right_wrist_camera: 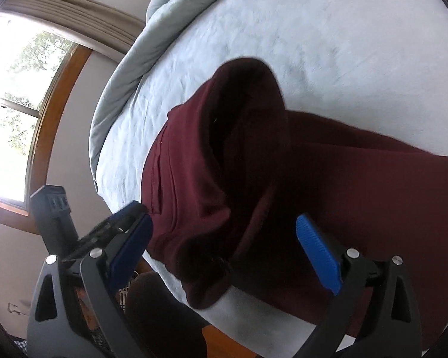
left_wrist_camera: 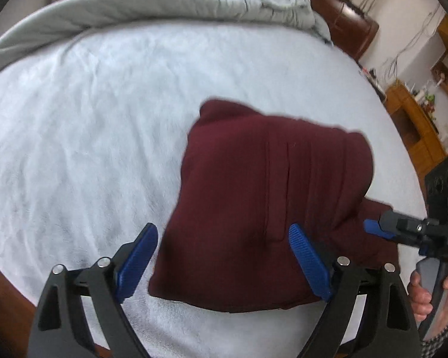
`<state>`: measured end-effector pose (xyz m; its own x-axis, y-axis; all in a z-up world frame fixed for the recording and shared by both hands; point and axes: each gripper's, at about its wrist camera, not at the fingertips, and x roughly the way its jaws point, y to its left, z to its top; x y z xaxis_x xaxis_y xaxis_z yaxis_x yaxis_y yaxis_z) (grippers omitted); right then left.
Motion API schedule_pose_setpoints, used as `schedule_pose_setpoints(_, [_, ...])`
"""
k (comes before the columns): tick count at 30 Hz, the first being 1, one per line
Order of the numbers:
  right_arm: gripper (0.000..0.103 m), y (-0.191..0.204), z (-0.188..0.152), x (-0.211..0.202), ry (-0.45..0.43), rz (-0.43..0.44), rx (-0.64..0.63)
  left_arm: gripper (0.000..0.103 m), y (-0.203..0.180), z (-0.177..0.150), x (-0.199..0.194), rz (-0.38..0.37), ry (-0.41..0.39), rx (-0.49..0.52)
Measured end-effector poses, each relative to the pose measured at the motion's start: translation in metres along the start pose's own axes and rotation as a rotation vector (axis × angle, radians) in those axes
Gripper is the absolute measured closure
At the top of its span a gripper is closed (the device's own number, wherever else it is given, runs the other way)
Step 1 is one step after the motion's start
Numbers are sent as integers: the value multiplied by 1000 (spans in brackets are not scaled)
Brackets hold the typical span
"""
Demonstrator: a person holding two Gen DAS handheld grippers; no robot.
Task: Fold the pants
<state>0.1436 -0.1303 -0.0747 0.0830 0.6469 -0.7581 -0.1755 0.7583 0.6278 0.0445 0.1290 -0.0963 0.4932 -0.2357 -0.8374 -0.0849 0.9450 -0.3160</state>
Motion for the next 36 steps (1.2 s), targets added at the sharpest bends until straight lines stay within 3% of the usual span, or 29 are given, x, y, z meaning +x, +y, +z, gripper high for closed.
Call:
schedule_pose_setpoints(2, [7, 2, 0, 10, 6, 3, 3, 14, -3, -3, 10, 6, 22, 13])
schedule_pose_setpoints(3, [14, 2, 0, 16, 10, 10, -1, 13, -1, -4, 14, 12, 22, 20])
schedule_pose_setpoints(4, [27, 1, 2, 19, 12, 14, -1, 13, 0, -5, 16, 10, 23, 23])
schedule_pose_setpoints(5, [56, 1, 2, 23, 19, 22, 0, 13, 1, -5, 15, 5, 23, 20])
schedule_pose_setpoints(9, [83, 1, 1, 24, 5, 40, -32, 13, 11, -3, 11, -13, 25, -19])
schedule_pose_setpoints(12, [87, 5, 0, 3, -29, 93, -54, 12, 17, -3, 4, -2, 20, -32])
schedule_pose_setpoints(18, [88, 8, -8, -64, -118, 106, -106, 12, 14, -1, -12, -53, -9, -55])
schedule_pose_setpoints(27, [88, -53, -38, -165, -208, 49, -30, 12, -54, 4, -1, -101, 20, 78])
schedule_pose_setpoints(31, [87, -89, -51, -171, -191, 11, 37, 12, -79, 2, 13, -94, 37, 124])
schedule_pose_setpoints(36, [84, -137, -69, -124, -90, -99, 131, 12, -94, -2, 40, -36, 89, 159])
